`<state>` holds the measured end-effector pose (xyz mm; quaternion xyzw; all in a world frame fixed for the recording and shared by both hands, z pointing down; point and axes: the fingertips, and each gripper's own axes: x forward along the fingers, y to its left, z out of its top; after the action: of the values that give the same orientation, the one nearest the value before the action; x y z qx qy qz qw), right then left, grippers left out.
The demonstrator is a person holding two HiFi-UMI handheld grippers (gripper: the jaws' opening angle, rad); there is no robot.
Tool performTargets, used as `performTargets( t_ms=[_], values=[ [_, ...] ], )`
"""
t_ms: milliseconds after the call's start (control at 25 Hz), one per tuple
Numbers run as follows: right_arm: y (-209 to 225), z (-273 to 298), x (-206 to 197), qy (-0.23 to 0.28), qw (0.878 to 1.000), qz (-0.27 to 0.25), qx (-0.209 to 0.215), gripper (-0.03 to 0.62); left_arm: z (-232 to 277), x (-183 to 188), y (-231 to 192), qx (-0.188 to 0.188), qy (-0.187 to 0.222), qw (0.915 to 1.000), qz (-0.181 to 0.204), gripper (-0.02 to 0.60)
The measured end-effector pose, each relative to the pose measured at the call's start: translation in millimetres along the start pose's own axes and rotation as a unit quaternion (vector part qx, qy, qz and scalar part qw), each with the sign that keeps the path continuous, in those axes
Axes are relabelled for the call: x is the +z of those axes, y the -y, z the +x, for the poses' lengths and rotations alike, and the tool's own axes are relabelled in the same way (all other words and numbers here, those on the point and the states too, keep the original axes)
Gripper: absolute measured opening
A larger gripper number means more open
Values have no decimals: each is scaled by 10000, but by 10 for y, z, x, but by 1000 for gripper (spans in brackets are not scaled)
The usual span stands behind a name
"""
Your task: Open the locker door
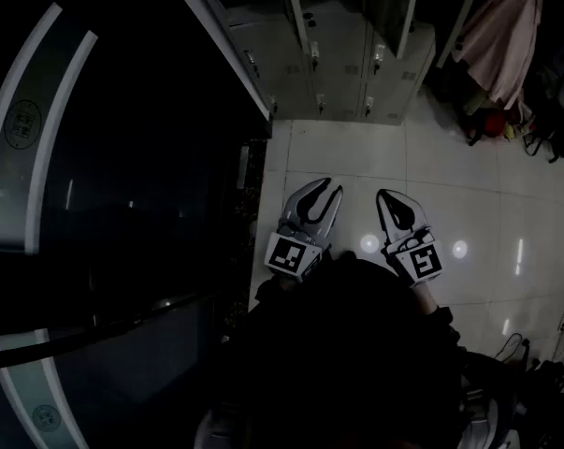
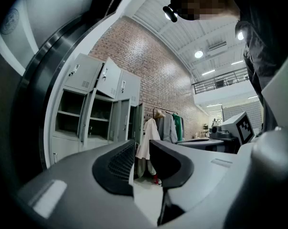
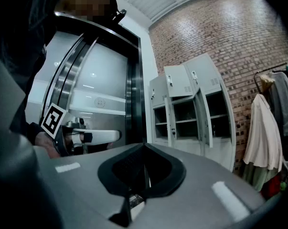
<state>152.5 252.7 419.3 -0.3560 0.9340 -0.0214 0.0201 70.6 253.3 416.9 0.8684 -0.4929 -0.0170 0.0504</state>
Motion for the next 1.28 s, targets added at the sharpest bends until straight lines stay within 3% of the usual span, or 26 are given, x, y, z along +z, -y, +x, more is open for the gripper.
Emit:
performTargets(
  t_ms=[320,640,960,1280],
  values=[
    [-119,856,-124,-139,9998,-27,112,2,56,51,-849,47,143,9997,-168,107],
    [107,2076,-702,-822,9964,-203,-82,35,11,92,-1743,-96,-63,9992,-391,163],
    [1119,3437,-1392,-1261,9910,-102,-438,51,244,-81,-2374,0,-392,9970,-662,163],
    [2293,4907,-2364,-1948,9802,176,-318,54,1171,-94,-2752,22,-773,9950,-639,163]
  ],
)
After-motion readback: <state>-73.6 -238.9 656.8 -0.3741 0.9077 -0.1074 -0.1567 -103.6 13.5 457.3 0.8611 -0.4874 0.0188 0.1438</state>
